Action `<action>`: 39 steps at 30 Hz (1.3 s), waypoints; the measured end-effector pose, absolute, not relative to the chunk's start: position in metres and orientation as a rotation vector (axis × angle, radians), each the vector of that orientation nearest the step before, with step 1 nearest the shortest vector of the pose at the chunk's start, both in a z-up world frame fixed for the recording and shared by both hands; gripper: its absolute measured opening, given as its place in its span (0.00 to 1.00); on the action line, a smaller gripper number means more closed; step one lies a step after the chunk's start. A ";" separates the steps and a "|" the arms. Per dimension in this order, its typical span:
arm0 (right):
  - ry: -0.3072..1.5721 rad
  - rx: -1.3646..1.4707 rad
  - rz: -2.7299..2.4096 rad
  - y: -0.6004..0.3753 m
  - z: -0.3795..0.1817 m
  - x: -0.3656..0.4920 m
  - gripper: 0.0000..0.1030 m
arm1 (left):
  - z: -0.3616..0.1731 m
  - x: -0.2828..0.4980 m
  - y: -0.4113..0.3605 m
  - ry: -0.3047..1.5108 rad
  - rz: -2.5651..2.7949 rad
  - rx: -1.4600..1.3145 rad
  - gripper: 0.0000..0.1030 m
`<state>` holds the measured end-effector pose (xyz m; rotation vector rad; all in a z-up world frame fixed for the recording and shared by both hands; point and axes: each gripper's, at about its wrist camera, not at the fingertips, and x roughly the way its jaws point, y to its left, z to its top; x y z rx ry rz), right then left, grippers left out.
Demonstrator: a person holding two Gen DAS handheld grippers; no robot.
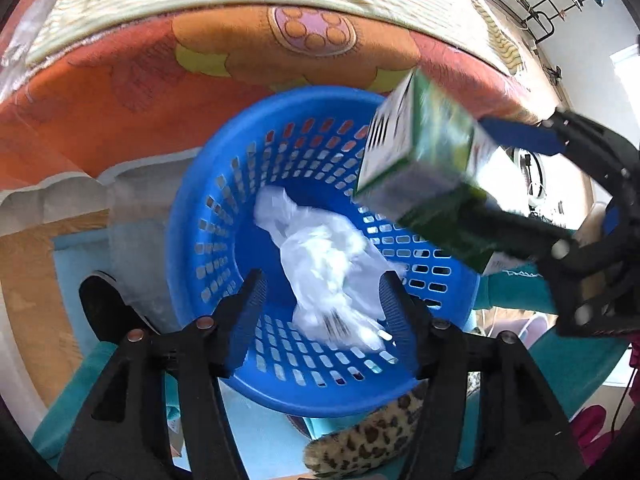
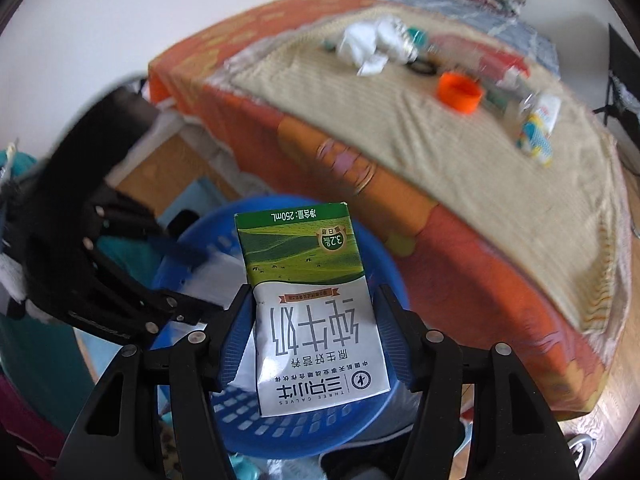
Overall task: Collect trash
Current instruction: 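Carry the bag and carton to the blue basket and release both, then move both tools back over the bed toward the remaining trash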
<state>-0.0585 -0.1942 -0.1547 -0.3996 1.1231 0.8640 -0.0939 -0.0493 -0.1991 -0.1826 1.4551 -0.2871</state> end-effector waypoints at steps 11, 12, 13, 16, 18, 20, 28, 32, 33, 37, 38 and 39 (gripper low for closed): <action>1.232 -0.359 0.866 -0.192 -0.169 -0.057 0.60 | -0.202 -0.093 -0.035 1.454 -0.266 -0.194 0.59; 1.239 -0.351 0.877 -0.191 -0.169 -0.058 0.61 | -0.202 -0.092 -0.034 1.453 -0.261 -0.194 0.59; 1.245 -0.346 0.881 -0.191 -0.169 -0.058 0.61 | -0.202 -0.091 -0.032 1.450 -0.253 -0.197 0.59; 1.240 -0.350 0.877 -0.192 -0.167 -0.057 0.61 | -0.201 -0.089 -0.027 1.447 -0.241 -0.213 0.59; 1.236 -0.349 0.877 -0.192 -0.166 -0.057 0.61 | -0.199 -0.088 -0.026 1.442 -0.235 -0.216 0.59; 1.233 -0.352 0.876 -0.192 -0.165 -0.058 0.61 | -0.198 -0.087 -0.024 1.435 -0.231 -0.217 0.59; 1.168 -0.331 0.837 -0.198 -0.145 -0.045 0.61 | -0.180 -0.078 -0.017 1.371 -0.196 -0.229 0.59; 1.127 -0.259 0.804 -0.208 -0.128 -0.031 0.61 | -0.158 -0.063 -0.008 1.295 -0.164 -0.210 0.59; 1.117 -0.245 0.796 -0.209 -0.124 -0.028 0.61 | -0.152 -0.060 -0.006 1.277 -0.158 -0.207 0.59; 1.061 -0.194 0.751 -0.217 -0.110 -0.012 0.61 | -0.126 -0.039 0.005 1.201 -0.132 -0.209 0.59; 1.054 -0.183 0.744 -0.219 -0.108 -0.008 0.61 | -0.120 -0.033 0.008 1.185 -0.127 -0.212 0.59; 1.046 -0.168 0.735 -0.220 -0.105 -0.003 0.61 | -0.112 -0.024 0.012 1.162 -0.117 -0.214 0.59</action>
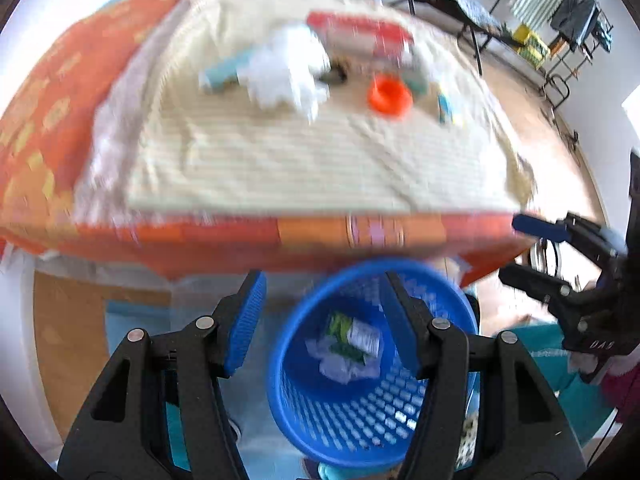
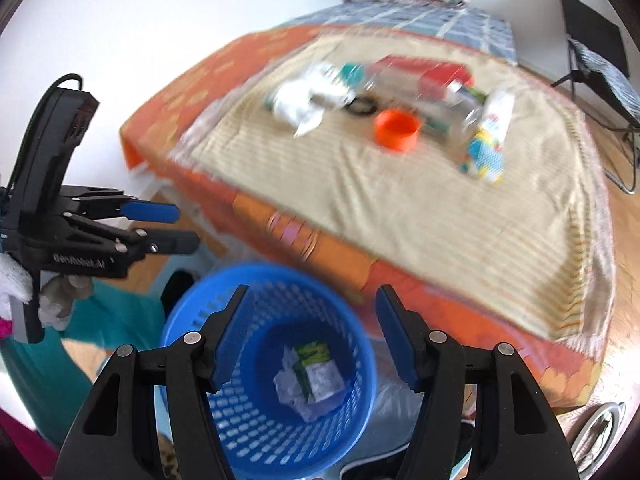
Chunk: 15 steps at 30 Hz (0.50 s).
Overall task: Collect trash
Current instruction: 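Move both tools back over the bed toward the remaining trash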
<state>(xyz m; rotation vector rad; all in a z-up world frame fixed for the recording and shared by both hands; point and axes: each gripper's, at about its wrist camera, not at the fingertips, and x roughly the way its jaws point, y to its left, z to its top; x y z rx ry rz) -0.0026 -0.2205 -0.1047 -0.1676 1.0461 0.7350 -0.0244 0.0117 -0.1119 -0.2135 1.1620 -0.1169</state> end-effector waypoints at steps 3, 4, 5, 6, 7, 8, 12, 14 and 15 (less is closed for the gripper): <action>1.025 -0.144 0.706 -0.222 -0.099 0.011 0.61 | -0.096 -0.003 0.018 1.115 -0.097 -0.206 0.59; 1.021 -0.141 0.700 -0.224 -0.098 0.014 0.61 | -0.093 0.002 0.020 1.106 -0.093 -0.202 0.59; 1.016 -0.135 0.693 -0.224 -0.097 0.018 0.61 | -0.088 0.012 0.022 1.090 -0.088 -0.196 0.59; 1.013 -0.128 0.688 -0.224 -0.096 0.021 0.61 | -0.084 0.016 0.023 1.079 -0.086 -0.191 0.59; 1.010 -0.117 0.684 -0.225 -0.094 0.026 0.61 | -0.080 0.023 0.023 1.069 -0.086 -0.183 0.59; 1.009 -0.112 0.681 -0.225 -0.094 0.029 0.61 | -0.077 0.029 0.025 1.060 -0.084 -0.177 0.59; 1.002 -0.111 0.665 -0.220 -0.095 0.043 0.61 | -0.071 0.058 0.036 1.039 -0.066 -0.187 0.59; 1.000 -0.118 0.659 -0.218 -0.095 0.050 0.61 | -0.074 0.072 0.041 1.048 -0.067 -0.203 0.67; 1.001 -0.120 0.659 -0.217 -0.096 0.052 0.61 | -0.077 0.081 0.042 1.059 -0.079 -0.209 0.71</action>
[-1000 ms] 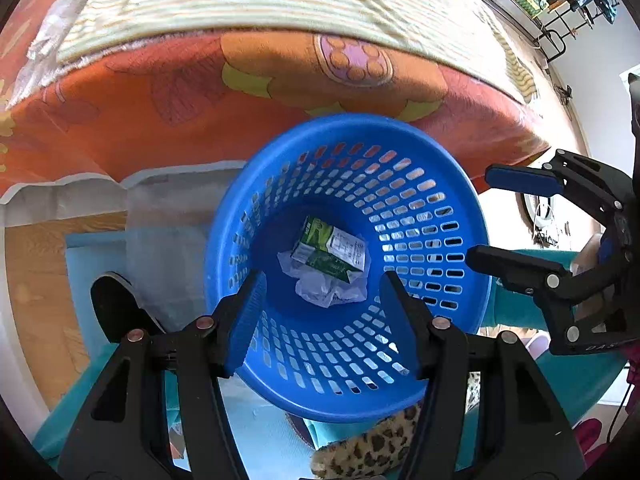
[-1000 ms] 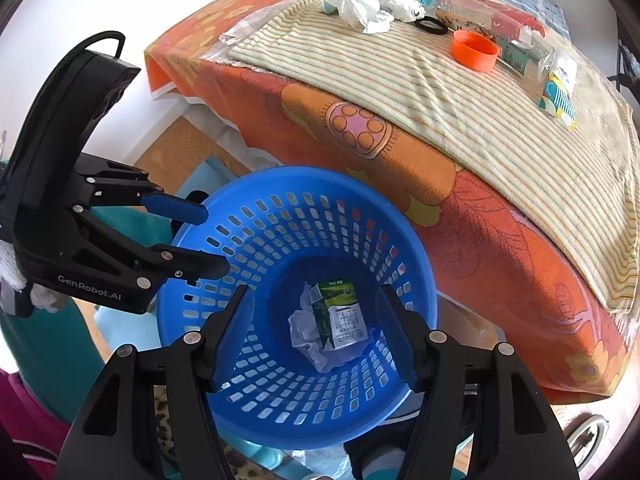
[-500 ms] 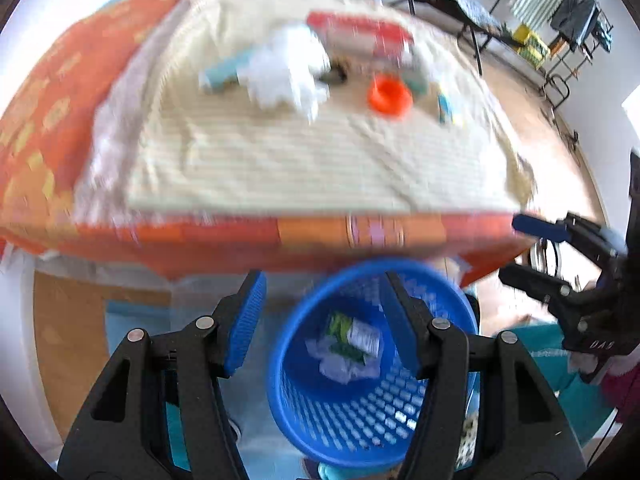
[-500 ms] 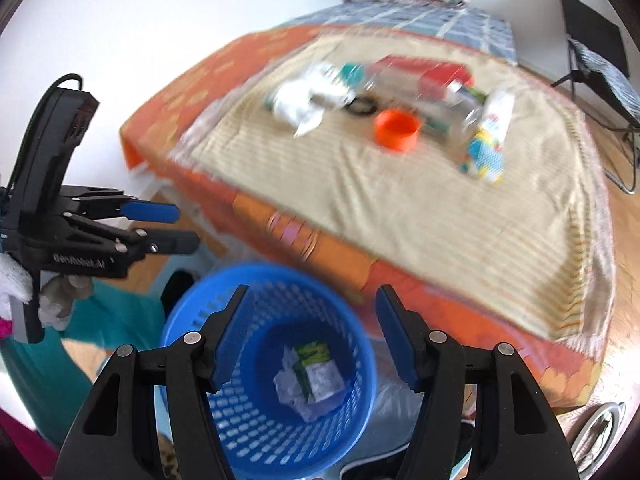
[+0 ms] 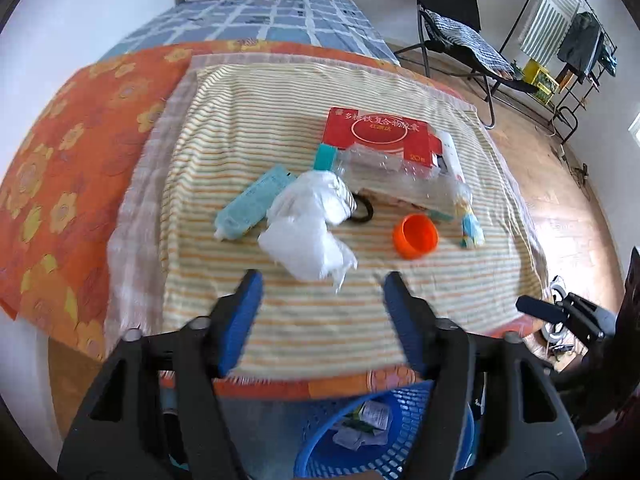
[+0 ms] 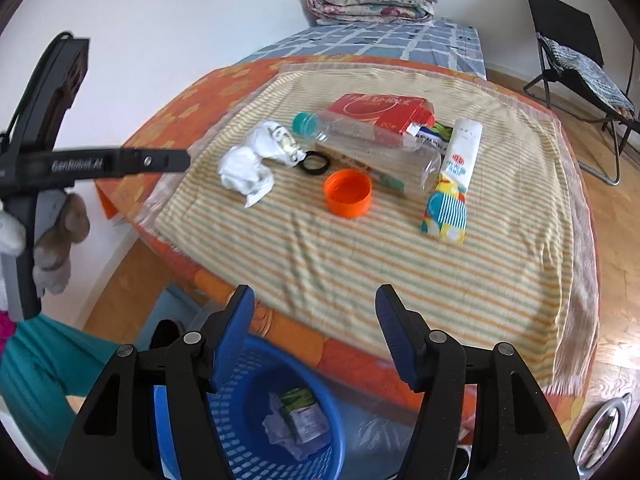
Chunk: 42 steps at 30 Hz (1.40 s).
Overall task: Collect trash
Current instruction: 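Move both tools back over the bed toward the remaining trash, then grasp the white tissue with the left gripper while the right gripper grasps the orange cap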
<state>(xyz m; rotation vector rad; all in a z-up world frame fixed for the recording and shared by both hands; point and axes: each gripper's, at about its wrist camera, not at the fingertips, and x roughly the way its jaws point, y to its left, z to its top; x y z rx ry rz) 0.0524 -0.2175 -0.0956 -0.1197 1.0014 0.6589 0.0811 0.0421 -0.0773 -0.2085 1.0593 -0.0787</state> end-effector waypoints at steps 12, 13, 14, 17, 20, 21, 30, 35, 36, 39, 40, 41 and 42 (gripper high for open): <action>1.037 -0.124 0.633 -0.185 -0.114 0.103 0.61 | -0.110 0.142 0.051 1.141 -0.040 -0.231 0.73; 1.039 -0.131 0.631 -0.182 -0.116 0.106 0.61 | -0.112 0.144 0.051 1.146 -0.041 -0.230 0.73; 1.043 -0.136 0.629 -0.179 -0.119 0.110 0.61 | -0.115 0.149 0.052 1.156 -0.042 -0.226 0.73; 1.059 -0.138 0.624 -0.173 -0.126 0.118 0.61 | -0.123 0.154 0.053 1.175 -0.032 -0.219 0.73; 1.076 -0.138 0.610 -0.172 -0.134 0.127 0.61 | -0.130 0.159 0.050 1.193 -0.043 -0.215 0.73; 1.080 -0.137 0.603 -0.171 -0.136 0.130 0.61 | -0.133 0.160 0.049 1.200 -0.044 -0.210 0.73; 1.104 -0.129 0.586 -0.162 -0.150 0.146 0.61 | -0.142 0.168 0.048 1.223 -0.057 -0.236 0.62; 1.106 -0.141 0.586 -0.151 -0.155 0.153 0.61 | -0.141 0.167 0.048 1.217 -0.059 -0.229 0.50; 1.107 -0.139 0.584 -0.151 -0.155 0.154 0.61 | -0.141 0.167 0.048 1.213 -0.059 -0.229 0.49; 1.113 -0.133 0.576 -0.146 -0.157 0.157 0.60 | -0.138 0.165 0.053 1.201 -0.054 -0.237 0.47; 1.113 -0.131 0.578 -0.145 -0.157 0.157 0.60 | -0.136 0.163 0.055 1.195 -0.053 -0.244 0.47; 1.109 -0.123 0.586 -0.145 -0.156 0.156 0.59 | -0.134 0.162 0.058 1.188 -0.052 -0.252 0.47; 1.107 -0.120 0.594 -0.145 -0.156 0.155 0.51 | -0.132 0.161 0.060 1.181 -0.050 -0.259 0.47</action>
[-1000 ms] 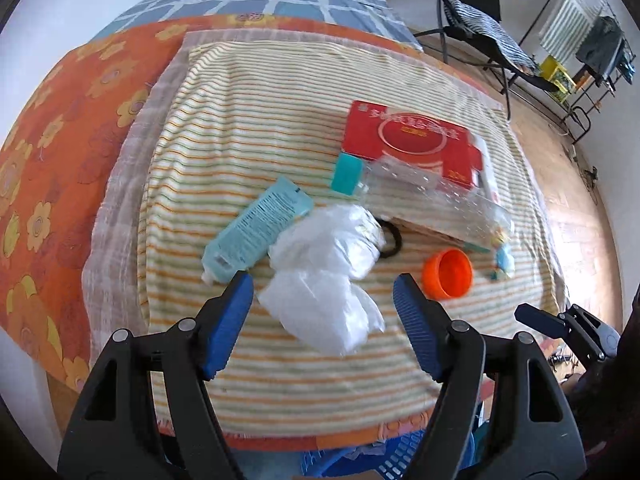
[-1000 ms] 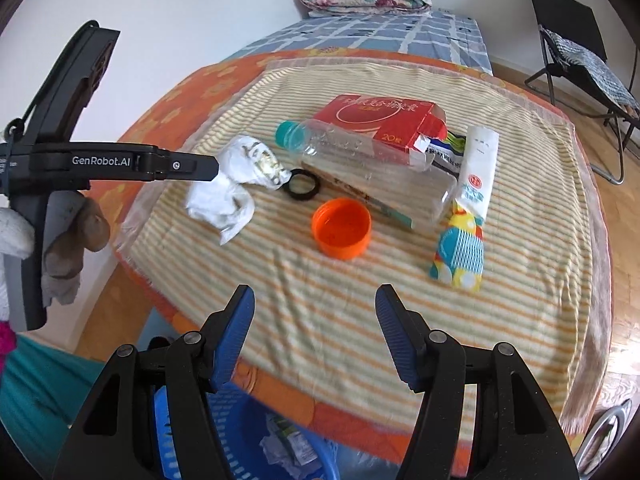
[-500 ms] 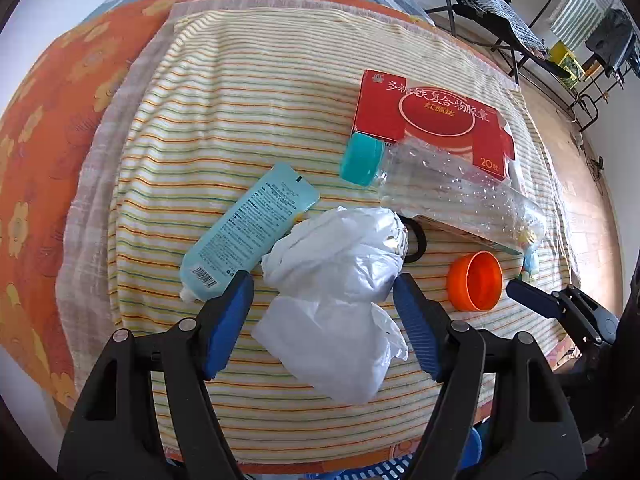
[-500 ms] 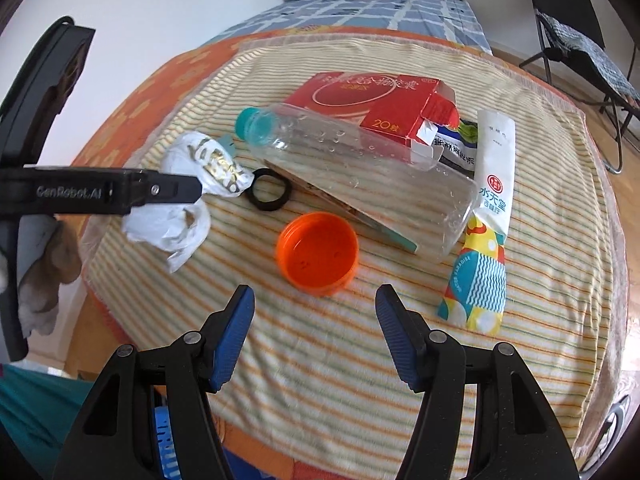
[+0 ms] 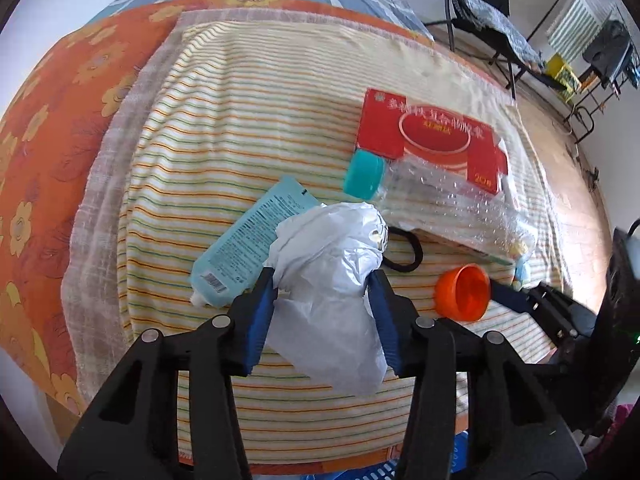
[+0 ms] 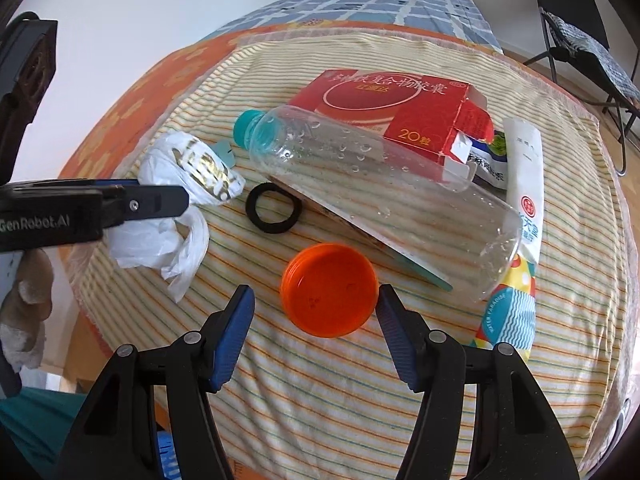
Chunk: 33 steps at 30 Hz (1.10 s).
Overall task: Collect trash
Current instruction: 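Grasp the white tissue with the left gripper while the right gripper grasps the orange cap, then carry the tissue and orange cap over the blue basket and release both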
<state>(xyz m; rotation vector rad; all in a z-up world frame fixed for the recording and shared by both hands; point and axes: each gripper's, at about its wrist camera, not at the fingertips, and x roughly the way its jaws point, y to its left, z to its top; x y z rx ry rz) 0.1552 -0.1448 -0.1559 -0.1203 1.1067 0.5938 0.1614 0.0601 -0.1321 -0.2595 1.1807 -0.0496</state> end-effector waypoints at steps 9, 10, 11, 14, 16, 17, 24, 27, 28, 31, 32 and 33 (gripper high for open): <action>1.093 -0.143 0.607 -0.148 -0.155 0.144 0.45 | -0.113 0.150 0.074 1.131 -0.033 -0.290 0.46; 1.090 -0.143 0.608 -0.149 -0.153 0.143 0.45 | -0.111 0.148 0.075 1.127 -0.033 -0.290 0.46; 1.084 -0.144 0.610 -0.150 -0.151 0.141 0.45 | -0.109 0.146 0.076 1.122 -0.033 -0.289 0.46; 1.062 -0.152 0.614 -0.152 -0.144 0.136 0.45 | -0.100 0.139 0.076 1.099 -0.033 -0.288 0.46; 1.049 -0.152 0.619 -0.153 -0.138 0.132 0.45 | -0.094 0.134 0.075 1.088 -0.036 -0.287 0.46; 1.040 -0.153 0.621 -0.154 -0.134 0.129 0.45 | -0.090 0.131 0.074 1.080 -0.035 -0.284 0.46; 0.982 -0.166 0.637 -0.166 -0.109 0.109 0.45 | -0.068 0.105 0.067 1.029 -0.064 -0.275 0.46; 0.974 -0.142 0.646 -0.177 -0.099 0.098 0.45 | -0.061 0.088 0.063 1.013 -0.080 -0.263 0.46; 0.970 -0.133 0.651 -0.182 -0.095 0.092 0.45 | -0.059 0.081 0.062 1.009 -0.085 -0.257 0.46; 0.935 -0.149 0.658 -0.191 -0.083 0.073 0.45 | -0.056 0.063 0.057 1.001 -0.097 -0.244 0.46; 0.922 -0.160 0.660 -0.193 -0.079 0.067 0.45 | -0.056 0.058 0.056 1.000 -0.099 -0.244 0.46; 0.909 -0.166 0.663 -0.195 -0.076 0.060 0.45 | -0.056 0.049 0.055 1.000 -0.105 -0.246 0.46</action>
